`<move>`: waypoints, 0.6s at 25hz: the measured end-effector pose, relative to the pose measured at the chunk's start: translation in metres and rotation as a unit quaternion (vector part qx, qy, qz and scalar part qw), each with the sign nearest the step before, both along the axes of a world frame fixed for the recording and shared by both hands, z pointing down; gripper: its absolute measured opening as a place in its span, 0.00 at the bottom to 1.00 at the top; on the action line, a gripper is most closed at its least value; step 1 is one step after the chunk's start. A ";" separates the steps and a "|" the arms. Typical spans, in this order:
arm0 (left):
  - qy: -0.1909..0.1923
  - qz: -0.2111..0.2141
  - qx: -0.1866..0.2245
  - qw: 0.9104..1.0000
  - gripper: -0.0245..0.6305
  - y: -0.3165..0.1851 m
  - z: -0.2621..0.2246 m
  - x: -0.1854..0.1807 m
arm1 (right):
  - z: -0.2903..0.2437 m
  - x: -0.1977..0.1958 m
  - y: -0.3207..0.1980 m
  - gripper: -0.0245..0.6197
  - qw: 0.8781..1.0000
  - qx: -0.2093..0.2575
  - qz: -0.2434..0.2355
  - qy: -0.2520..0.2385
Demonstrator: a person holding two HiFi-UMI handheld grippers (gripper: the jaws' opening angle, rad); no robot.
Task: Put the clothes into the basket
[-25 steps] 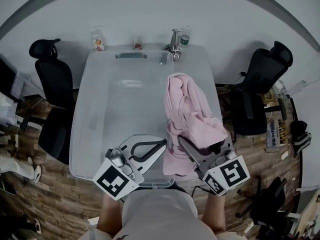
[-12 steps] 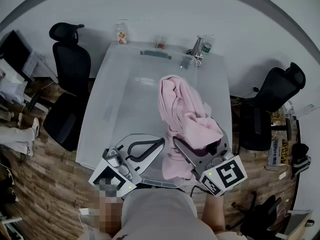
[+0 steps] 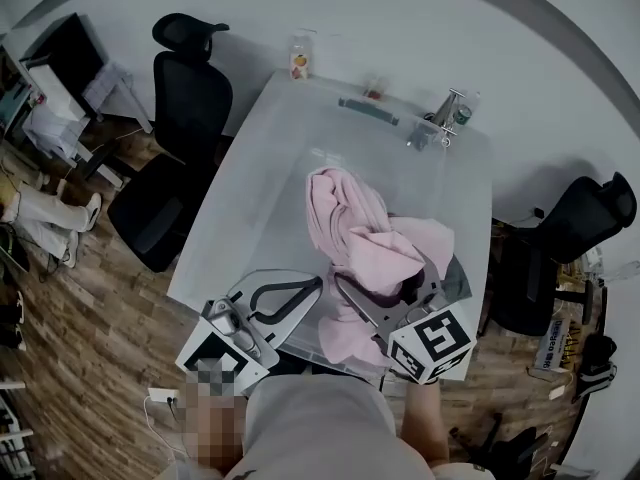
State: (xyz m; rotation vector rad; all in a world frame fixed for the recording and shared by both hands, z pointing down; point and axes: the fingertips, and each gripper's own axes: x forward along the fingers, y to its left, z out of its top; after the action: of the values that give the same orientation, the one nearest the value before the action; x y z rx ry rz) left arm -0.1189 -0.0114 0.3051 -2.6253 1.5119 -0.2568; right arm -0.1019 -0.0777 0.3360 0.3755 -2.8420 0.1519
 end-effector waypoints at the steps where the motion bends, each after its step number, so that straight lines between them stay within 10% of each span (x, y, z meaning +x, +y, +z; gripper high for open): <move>1: 0.001 -0.007 -0.002 1.000 0.05 0.003 0.001 -0.004 | 0.004 -0.006 0.003 0.64 1.000 -0.006 -0.006 0.002; 15: 0.034 -0.071 -0.043 0.996 0.05 0.041 0.039 -0.047 | 0.081 -0.056 0.041 0.64 0.993 -0.050 -0.064 0.079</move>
State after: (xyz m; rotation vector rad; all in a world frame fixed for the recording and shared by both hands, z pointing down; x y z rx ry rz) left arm -0.1657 0.0296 0.3444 -2.6197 1.7508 -0.2524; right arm -0.1584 -0.0371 0.4173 0.1747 -2.6786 0.2284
